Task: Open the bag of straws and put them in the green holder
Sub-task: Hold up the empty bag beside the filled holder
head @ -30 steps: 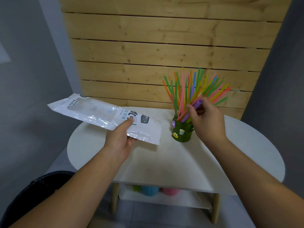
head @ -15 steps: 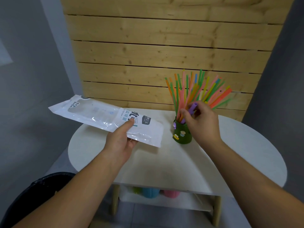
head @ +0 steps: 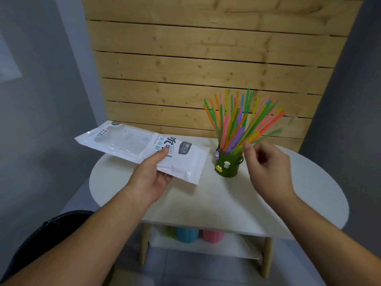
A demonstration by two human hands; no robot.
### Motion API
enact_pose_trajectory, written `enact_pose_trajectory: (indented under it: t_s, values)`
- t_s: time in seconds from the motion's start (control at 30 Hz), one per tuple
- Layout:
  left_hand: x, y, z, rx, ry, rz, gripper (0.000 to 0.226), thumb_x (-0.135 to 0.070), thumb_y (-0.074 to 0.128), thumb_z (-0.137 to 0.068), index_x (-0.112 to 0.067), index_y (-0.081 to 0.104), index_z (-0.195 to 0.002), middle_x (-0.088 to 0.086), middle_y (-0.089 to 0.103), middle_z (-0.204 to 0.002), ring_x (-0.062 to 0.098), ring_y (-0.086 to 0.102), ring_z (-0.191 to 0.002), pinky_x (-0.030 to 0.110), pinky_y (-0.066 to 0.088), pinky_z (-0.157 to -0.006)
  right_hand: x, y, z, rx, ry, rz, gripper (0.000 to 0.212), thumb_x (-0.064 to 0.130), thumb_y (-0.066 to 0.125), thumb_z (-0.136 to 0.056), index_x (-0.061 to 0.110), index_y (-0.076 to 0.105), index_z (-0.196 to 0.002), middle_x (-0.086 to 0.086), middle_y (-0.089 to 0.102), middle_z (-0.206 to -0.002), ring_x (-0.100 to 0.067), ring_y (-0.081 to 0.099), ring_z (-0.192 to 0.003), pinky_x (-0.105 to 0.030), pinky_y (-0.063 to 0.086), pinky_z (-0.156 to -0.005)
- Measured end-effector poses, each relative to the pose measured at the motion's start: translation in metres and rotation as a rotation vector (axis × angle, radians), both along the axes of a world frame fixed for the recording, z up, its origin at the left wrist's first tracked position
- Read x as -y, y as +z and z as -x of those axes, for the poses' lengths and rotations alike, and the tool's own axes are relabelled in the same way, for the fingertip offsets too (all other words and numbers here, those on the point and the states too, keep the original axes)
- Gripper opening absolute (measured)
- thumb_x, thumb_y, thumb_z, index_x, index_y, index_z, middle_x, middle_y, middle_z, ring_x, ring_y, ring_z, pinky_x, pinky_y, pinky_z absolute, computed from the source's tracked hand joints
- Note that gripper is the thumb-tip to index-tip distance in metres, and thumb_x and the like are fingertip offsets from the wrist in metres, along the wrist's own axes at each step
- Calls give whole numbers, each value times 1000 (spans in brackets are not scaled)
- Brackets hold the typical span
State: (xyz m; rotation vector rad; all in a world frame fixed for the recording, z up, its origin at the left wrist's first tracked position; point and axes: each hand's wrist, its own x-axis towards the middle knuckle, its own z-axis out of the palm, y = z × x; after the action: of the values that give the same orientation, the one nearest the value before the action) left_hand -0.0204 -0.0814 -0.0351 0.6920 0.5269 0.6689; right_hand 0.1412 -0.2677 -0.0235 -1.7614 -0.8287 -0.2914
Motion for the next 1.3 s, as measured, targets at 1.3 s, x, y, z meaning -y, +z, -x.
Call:
enact_pose_trajectory:
  t_s: [1.3]
  values:
    - [28, -106, 284, -632, 390, 315, 36, -23, 66, -93, -4, 57, -122, 11, 61, -95, 22, 60, -81, 39, 53, -82, -159, -113, 259, -1131, 454, 484, 37, 35, 78, -82, 1, 68, -89, -23, 72, -96, -36, 71, -81, -53, 61, -72]
